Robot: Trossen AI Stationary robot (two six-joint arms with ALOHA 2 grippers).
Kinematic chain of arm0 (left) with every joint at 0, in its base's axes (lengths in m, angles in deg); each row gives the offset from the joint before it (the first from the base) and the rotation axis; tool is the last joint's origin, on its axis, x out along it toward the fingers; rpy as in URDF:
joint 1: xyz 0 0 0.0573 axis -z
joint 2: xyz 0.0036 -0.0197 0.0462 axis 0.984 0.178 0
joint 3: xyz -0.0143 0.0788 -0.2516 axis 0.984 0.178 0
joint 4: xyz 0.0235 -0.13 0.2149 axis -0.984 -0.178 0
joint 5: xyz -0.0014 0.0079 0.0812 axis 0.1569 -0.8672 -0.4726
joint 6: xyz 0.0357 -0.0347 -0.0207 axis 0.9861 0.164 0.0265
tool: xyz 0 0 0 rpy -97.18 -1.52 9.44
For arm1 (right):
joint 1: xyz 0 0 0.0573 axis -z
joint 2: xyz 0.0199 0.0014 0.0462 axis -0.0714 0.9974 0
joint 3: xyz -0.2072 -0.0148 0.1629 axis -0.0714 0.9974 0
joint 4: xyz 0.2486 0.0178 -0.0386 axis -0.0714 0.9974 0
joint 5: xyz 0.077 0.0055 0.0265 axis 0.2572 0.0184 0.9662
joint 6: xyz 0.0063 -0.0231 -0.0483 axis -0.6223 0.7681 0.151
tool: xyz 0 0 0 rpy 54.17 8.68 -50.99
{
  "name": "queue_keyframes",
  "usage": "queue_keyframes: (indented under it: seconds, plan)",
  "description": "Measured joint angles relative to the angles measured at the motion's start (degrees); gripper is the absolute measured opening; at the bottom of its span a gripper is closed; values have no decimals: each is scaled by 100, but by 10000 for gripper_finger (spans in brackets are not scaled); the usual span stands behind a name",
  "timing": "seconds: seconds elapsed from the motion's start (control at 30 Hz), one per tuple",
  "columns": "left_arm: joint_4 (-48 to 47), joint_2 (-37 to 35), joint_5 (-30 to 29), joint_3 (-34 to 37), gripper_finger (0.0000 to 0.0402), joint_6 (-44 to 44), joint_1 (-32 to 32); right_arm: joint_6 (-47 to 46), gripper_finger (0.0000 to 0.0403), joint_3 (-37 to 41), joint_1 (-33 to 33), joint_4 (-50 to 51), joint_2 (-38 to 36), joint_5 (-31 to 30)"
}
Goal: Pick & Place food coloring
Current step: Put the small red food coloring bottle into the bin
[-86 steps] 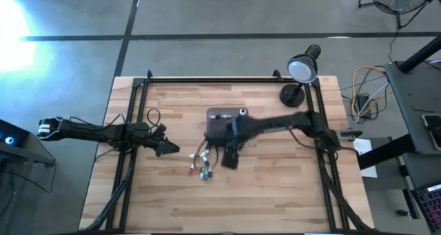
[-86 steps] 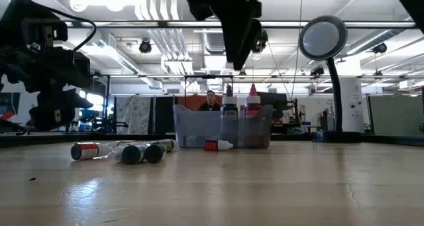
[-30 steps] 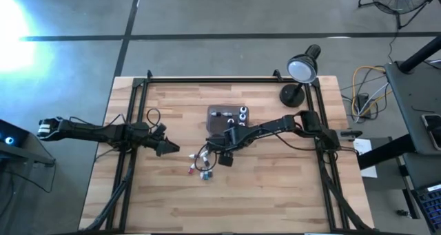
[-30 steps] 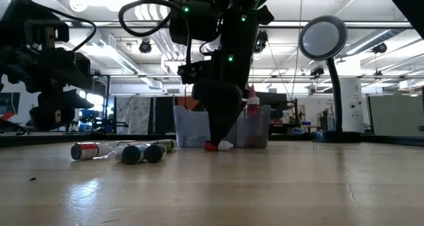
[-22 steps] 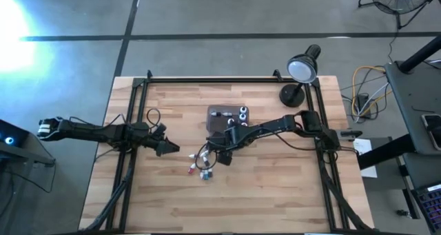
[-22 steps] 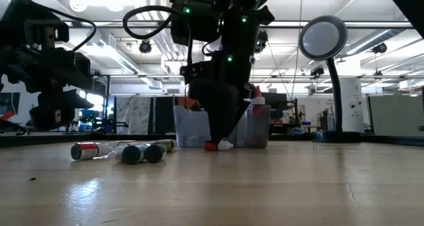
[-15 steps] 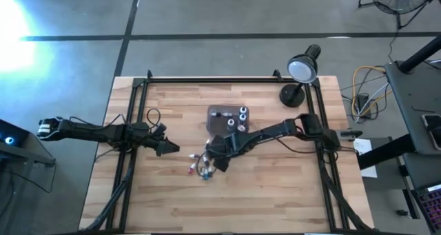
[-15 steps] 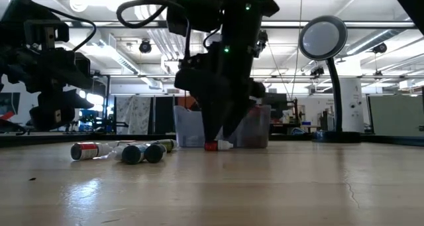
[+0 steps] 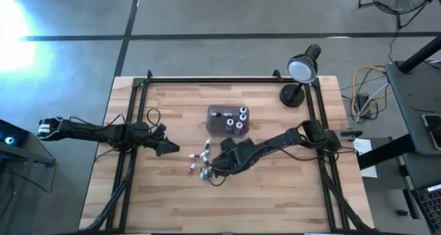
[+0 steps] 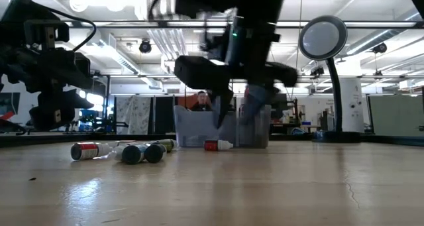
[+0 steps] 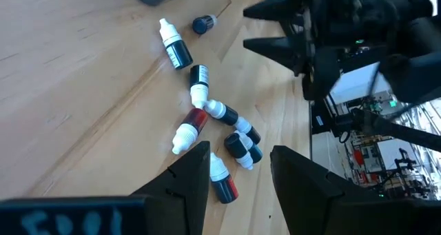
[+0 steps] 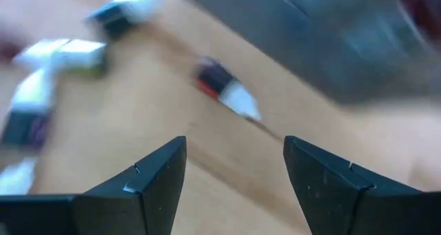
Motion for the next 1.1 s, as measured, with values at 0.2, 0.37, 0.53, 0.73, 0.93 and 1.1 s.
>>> queue_keyframes:
  seconds: [0.2, 0.37, 0.53, 0.73, 0.93, 1.1]
  plan:
    - [-1, 0, 1, 0, 131, 1, 0, -3669, 237, 229, 160, -30, 2, 637]
    - [-1, 0, 1, 0, 131, 1, -1, -4198, 235, 173, 262, -76, -9, 608]
    - [1, 0, 1, 0, 131, 3, -1, -4208, 235, 122, 387, -100, -20, 617]
    - [-1, 0, 1, 0, 131, 23, -1, -4126, 225, 135, 760, -125, -17, 380]
    - [-1, 0, 1, 0, 131, 23, 0, -3237, 216, 135, 1012, -723, 13, 490]
    - [0, 0, 1, 0, 131, 25, -2, -3219, 215, 132, 1031, -830, 133, 736]
